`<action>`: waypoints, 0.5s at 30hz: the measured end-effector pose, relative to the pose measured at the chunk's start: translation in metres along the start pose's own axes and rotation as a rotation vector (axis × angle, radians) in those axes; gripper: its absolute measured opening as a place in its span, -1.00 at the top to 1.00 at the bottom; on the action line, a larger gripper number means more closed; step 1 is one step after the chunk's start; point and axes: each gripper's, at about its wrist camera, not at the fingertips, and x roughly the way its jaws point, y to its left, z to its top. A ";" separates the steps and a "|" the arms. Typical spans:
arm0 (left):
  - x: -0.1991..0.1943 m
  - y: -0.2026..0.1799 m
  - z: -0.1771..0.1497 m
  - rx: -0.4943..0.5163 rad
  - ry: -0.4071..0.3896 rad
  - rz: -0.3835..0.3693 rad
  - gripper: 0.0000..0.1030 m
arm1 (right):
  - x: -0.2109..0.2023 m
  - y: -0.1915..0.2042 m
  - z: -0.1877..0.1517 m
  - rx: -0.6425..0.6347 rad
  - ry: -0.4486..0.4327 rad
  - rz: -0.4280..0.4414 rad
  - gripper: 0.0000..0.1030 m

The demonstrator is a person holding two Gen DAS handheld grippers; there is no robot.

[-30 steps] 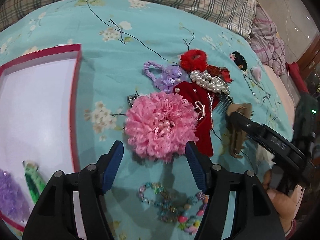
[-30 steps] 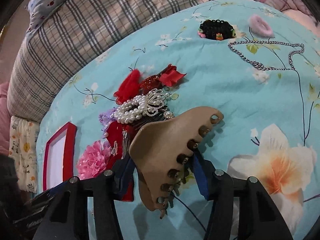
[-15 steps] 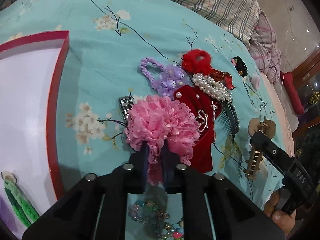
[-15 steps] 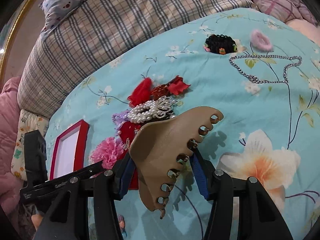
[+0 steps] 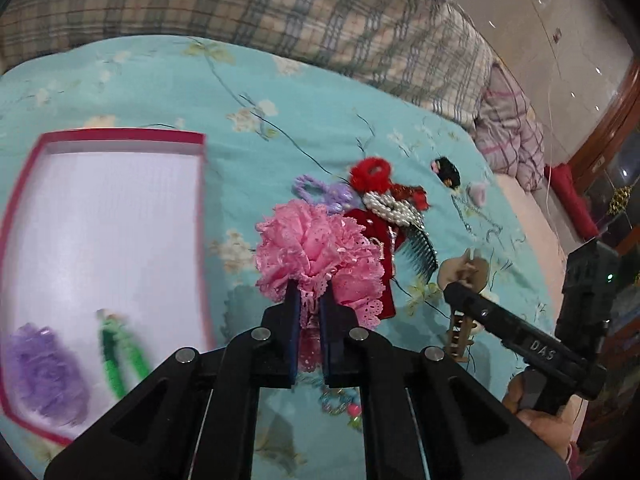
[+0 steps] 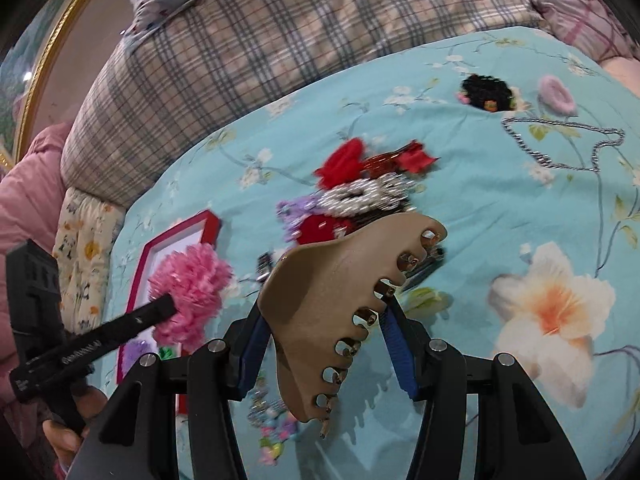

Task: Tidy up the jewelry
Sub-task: 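Grasp the beige claw clip with the right tool while the left tool grasps the pink scrunchie, then lower both held items into the white box and open both tools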

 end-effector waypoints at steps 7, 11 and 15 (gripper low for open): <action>-0.038 0.041 -0.008 -0.067 -0.055 0.054 0.88 | 0.011 0.046 -0.011 -0.084 0.043 0.063 -0.06; -0.055 0.065 -0.011 -0.106 -0.080 0.082 0.88 | 0.019 0.075 -0.016 -0.134 0.072 0.101 -0.06; -0.069 0.091 -0.013 -0.150 -0.101 0.113 0.88 | 0.028 0.102 -0.023 -0.174 0.097 0.134 -0.06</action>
